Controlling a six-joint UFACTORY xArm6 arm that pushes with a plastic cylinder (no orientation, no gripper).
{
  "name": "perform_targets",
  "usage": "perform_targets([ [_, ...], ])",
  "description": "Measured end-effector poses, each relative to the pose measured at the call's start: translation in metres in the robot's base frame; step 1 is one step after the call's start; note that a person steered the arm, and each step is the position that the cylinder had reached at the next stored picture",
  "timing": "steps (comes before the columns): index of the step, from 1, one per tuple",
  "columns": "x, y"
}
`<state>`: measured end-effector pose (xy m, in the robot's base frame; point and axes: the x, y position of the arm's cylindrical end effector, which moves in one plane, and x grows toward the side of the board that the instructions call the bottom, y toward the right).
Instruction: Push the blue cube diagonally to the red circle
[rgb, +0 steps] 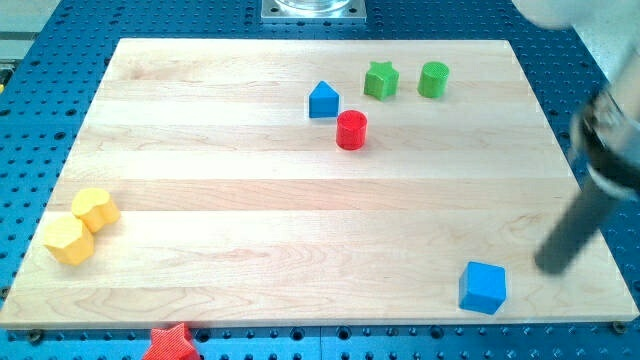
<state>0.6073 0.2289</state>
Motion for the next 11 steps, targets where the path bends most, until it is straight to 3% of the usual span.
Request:
perform_targets([
  [1,0.011,-0.044],
  [2,-0.007,-0.127],
  [3,-0.047,-0.160],
  [4,0.009,-0.172],
  [5,-0.048,-0.202],
  [6,-0.128,-0.142],
  [7,-0.049,-0.178],
  [8,-0.054,-0.080],
  [9,-0.112,-0.114],
  [11,-0.081,-0.129],
])
